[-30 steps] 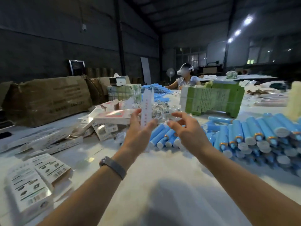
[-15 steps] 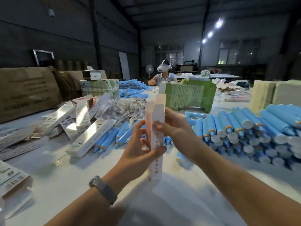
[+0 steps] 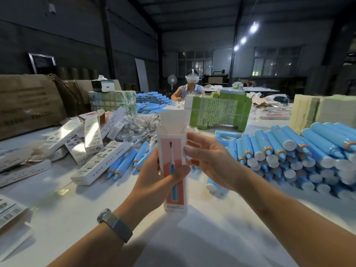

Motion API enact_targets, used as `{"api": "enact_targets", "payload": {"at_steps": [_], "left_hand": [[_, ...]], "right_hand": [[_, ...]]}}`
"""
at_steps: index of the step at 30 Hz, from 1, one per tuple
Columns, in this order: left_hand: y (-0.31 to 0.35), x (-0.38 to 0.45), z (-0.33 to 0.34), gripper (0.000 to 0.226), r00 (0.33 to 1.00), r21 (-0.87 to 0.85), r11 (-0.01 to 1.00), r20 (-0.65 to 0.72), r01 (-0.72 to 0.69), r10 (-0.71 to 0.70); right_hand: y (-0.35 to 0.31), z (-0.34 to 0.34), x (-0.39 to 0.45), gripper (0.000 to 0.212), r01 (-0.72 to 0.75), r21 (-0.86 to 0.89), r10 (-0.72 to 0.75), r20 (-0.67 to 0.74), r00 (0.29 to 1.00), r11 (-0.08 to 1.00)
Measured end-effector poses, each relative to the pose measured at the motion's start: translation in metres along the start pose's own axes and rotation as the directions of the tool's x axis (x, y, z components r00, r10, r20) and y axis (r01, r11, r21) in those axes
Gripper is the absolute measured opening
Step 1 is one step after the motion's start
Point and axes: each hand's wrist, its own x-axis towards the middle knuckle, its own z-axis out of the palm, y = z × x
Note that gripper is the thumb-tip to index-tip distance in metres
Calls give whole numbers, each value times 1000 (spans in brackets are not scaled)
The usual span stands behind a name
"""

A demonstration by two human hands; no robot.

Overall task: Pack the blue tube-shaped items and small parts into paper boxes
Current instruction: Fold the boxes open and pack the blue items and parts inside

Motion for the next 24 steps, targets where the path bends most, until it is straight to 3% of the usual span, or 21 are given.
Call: {"api": "enact_targets", "payload": {"at_steps": [5, 8, 11, 13, 15, 17, 20, 24], "left_hand": [[1, -2, -1, 38, 995, 103, 994, -92, -32, 42], [1, -4, 1, 37, 994, 136, 990, -97, -37, 51], [2, -4, 5, 38, 992, 87, 996, -117, -34, 44], [2, -3, 6, 43, 988, 91, 995, -139, -49, 61], [2, -2, 8, 48, 984, 112, 992, -162, -52, 70], [2, -3, 9, 53, 980, 127, 991, -181, -53, 76], [1, -3, 8, 54, 980, 140, 989, -185, -51, 76], [0, -3, 8, 51, 977, 157, 987, -202, -39, 71]], "right_hand": [[-9, -10, 2, 39, 10, -208, -28, -83, 996, 978], [-16, -22, 4, 26, -4, -504, -146, -257, 955, 864], [-17, -40, 3, 17, -275, -841, -219, -411, 885, 466], [-15, -43, -2, 26, -474, -858, -36, -490, 871, 198], [-4, -36, -6, 40, -503, -862, 157, -507, 847, -66], [10, -25, -8, 43, -433, -871, 200, -479, 855, -232], [19, -20, -9, 26, -404, -867, 120, -452, 884, -293], [18, -20, -9, 33, -475, -846, 153, -517, 842, -243]]}}
